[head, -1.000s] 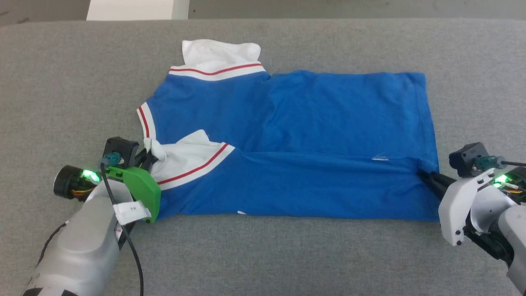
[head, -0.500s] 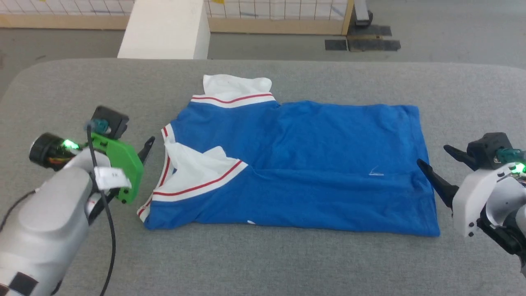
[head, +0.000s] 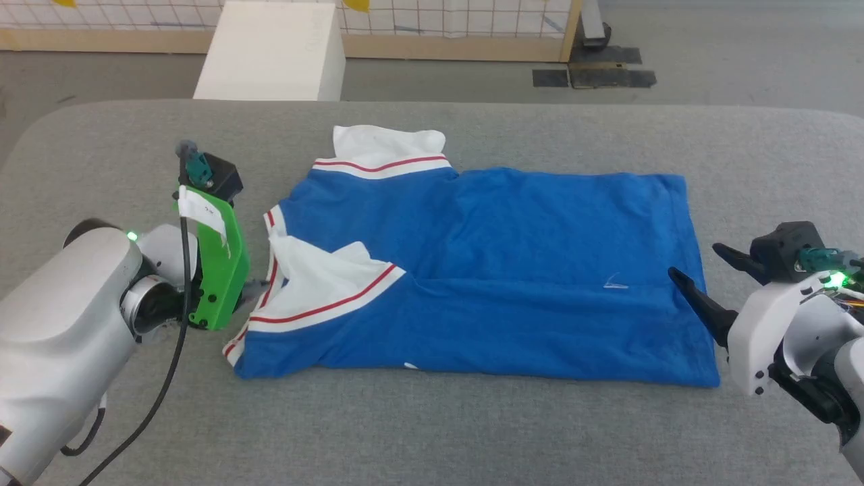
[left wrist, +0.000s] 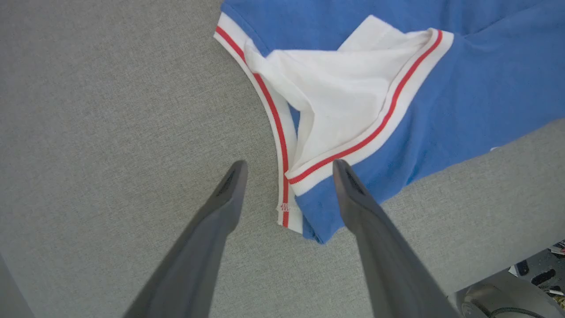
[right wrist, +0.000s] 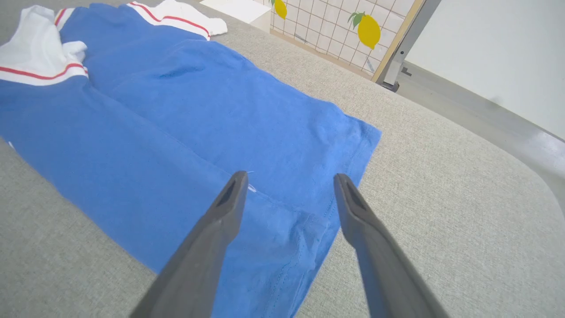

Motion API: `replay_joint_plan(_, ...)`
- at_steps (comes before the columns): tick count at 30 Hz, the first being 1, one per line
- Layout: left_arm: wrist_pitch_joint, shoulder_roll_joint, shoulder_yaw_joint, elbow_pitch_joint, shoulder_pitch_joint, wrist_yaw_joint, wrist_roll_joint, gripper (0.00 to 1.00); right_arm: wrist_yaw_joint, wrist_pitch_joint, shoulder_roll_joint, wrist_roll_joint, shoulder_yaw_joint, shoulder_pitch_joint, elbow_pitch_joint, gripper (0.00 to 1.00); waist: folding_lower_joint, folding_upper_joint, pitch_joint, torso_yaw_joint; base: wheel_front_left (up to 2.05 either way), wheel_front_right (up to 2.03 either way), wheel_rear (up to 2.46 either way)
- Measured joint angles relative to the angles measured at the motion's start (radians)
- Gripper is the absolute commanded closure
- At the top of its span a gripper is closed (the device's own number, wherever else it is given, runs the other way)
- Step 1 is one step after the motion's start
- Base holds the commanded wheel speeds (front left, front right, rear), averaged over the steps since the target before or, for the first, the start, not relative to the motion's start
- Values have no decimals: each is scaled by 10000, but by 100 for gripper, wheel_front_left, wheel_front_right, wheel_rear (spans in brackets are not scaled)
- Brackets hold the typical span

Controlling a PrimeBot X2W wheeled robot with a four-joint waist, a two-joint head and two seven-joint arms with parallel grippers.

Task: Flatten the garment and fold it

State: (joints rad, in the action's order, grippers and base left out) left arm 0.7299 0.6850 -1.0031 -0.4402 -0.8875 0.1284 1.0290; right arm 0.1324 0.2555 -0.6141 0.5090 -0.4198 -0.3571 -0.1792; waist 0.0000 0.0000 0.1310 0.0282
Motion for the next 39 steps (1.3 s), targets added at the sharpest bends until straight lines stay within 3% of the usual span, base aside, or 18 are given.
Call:
replay_joint_plan(8,1114,-63,-619,-930,16,0,242,0,0,82,61,-6,-52,-100,-4,0,0,0,348,-386,0,0,0)
replay_joint_plan(17,1223,-265,-1051,-1720,350,0,263,0,0,21,111,-8,-94,-358,-105,0,0,0,762,-696,0,0,0)
replay_joint_plan(18,1223,-259,-1095,-1737,349,0,267,10,0,-8,159,-8,-92,-390,-144,0,0,0,793,-708,0,0,0)
replay_joint_plan(19,1212,-257,-1127,-1733,344,0,265,73,0,-8,199,-8,-92,-431,-173,0,0,0,811,-713,0,0,0)
replay_joint_plan(20,1179,-255,-1160,-1733,335,0,267,100,0,-8,242,-8,-104,-506,-203,0,0,0,817,-706,0,0,0)
replay_joint_plan(25,894,-353,-1365,-1620,339,0,468,100,0,2,138,-15,-244,-885,-261,0,0,0,649,-611,0,0,0)
replay_joint_plan(31,510,-215,-1482,-1260,338,0,681,100,0,604,-535,-35,-631,-1779,-203,0,0,0,305,-475,0,0,0)
replay_joint_plan(39,163,-107,-1476,-872,232,0,951,100,0,3591,-1647,1547,-2167,-2524,-336,0,0,0,131,-275,0,0,0)
